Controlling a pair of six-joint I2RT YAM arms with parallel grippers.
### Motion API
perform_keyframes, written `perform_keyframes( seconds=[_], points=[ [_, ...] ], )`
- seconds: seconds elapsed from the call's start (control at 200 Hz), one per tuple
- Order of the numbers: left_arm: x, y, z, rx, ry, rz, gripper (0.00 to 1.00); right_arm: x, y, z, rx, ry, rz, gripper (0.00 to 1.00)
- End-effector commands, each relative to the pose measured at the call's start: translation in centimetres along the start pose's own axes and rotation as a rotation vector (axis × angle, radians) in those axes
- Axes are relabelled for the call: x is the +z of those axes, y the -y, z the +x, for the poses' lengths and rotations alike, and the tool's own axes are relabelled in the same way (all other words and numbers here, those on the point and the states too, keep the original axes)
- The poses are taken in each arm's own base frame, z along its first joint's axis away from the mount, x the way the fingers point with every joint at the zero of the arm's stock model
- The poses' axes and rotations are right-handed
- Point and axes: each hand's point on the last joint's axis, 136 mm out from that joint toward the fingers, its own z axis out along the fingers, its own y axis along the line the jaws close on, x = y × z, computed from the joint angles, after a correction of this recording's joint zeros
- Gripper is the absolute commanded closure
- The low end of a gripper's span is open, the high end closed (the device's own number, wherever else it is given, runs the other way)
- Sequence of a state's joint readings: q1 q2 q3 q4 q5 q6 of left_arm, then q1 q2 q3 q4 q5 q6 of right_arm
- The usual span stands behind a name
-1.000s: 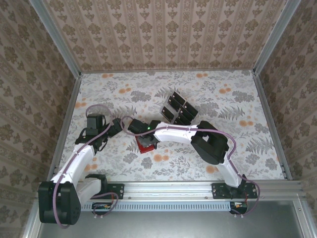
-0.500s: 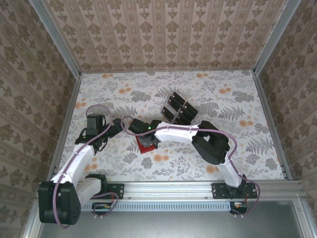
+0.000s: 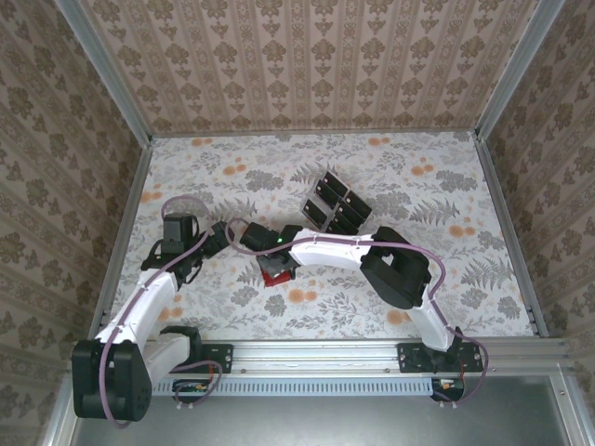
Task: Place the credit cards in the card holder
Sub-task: Open the button on the card holder.
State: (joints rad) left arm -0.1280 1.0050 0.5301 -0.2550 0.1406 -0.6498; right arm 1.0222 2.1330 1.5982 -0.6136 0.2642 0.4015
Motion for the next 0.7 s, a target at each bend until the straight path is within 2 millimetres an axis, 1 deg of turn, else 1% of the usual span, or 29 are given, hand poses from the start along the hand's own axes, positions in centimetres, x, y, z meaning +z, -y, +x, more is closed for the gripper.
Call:
perform_keyframes(
  seconds=[0.0, 0.095, 0.205, 0.4, 0.575, 0.695],
  points=[
    [0.1, 0.0, 0.8, 0.017, -0.026, 0.020, 0.00, 0.3, 0.4, 0.8, -0.023, -0.034, 0.033, 0.92],
    [0.2, 0.3, 1.1, 0.016, -0.036, 0.036, 0.00, 0.0, 0.4, 0.7, -0.015, -0.027, 0.020, 0.95],
    [0.5, 0.8, 1.9, 0.026, -0.055, 0.050, 0.00, -0.2, 0.5, 0.5, -0.002, -0.018, 0.005, 1.00],
    [1.3, 1.8, 4.2, 0.075, -0.096, 0.050, 0.00, -0.2, 0.9, 0.5, 0.034, -0.015, -0.029, 1.00],
    [2.5, 2.1, 6.5, 0.107, -0.145, 0.029, 0.00, -0.4, 1.1, 0.5, 0.072, -0.006, -0.061, 1.00],
    [3.1, 2.2, 7.3, 0.119, -0.157, 0.017, 0.00, -0.2, 1.1, 0.7, 0.086, -0.008, -0.080, 1.00]
  ],
)
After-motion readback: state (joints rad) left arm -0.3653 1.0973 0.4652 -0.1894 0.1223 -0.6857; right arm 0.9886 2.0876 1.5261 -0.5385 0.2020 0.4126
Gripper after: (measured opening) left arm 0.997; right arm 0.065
